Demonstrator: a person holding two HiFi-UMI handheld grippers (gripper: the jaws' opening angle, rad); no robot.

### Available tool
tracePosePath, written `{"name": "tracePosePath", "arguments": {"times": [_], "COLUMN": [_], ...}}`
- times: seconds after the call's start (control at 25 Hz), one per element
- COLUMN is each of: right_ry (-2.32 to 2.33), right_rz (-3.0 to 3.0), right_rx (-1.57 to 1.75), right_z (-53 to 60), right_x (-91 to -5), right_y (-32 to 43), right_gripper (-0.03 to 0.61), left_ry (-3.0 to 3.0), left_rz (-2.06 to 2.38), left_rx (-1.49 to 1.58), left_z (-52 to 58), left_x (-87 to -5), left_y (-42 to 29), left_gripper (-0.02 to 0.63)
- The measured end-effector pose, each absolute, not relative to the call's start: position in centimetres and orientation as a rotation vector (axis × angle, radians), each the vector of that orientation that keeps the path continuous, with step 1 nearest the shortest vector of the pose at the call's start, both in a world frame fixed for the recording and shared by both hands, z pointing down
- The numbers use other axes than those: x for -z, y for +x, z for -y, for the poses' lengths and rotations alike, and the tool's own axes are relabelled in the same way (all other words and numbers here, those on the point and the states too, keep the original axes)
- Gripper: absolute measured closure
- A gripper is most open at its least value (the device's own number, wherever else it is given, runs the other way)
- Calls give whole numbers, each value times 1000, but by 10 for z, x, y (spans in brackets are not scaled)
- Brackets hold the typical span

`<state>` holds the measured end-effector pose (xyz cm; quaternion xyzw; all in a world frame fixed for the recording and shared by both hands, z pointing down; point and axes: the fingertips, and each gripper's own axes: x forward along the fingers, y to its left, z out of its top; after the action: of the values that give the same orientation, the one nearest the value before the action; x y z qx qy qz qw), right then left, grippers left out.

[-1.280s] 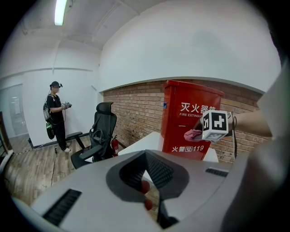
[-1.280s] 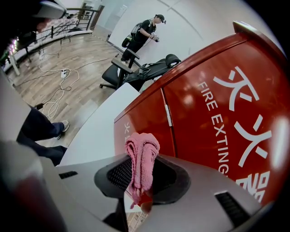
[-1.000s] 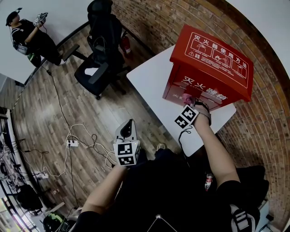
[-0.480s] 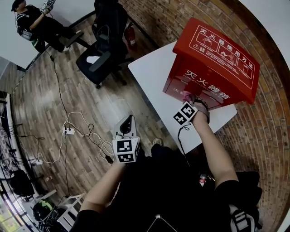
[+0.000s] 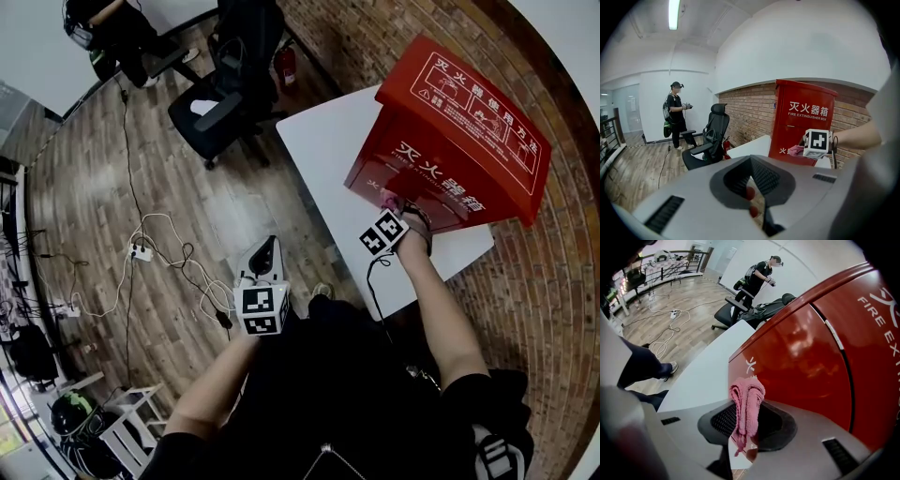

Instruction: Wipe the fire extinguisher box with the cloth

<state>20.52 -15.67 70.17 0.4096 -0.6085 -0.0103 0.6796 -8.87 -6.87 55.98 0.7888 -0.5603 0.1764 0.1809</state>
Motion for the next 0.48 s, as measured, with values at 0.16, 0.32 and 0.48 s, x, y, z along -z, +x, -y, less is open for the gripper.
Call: {"name": "tracePosePath", "arguments": {"times": [0.16, 0.32, 0.48], "right_ry": [917, 913, 913], "right_rz": [1370, 1368, 1377], "right_rx": [14, 8, 11], "right_z": [157, 156, 158], "right_x": [-713, -724, -734], "right_y": [204, 204, 203], "right_gripper": [472, 472, 472], "left_ry": [2219, 2215, 2207], "left_rz": [1597, 1602, 1606], "left_rx": [-503, -511, -521], "left_z": [66, 64, 62], "left_x": [-560, -560, -561], "left_y": [-93, -95, -99], "left_gripper": [586, 586, 586]}}
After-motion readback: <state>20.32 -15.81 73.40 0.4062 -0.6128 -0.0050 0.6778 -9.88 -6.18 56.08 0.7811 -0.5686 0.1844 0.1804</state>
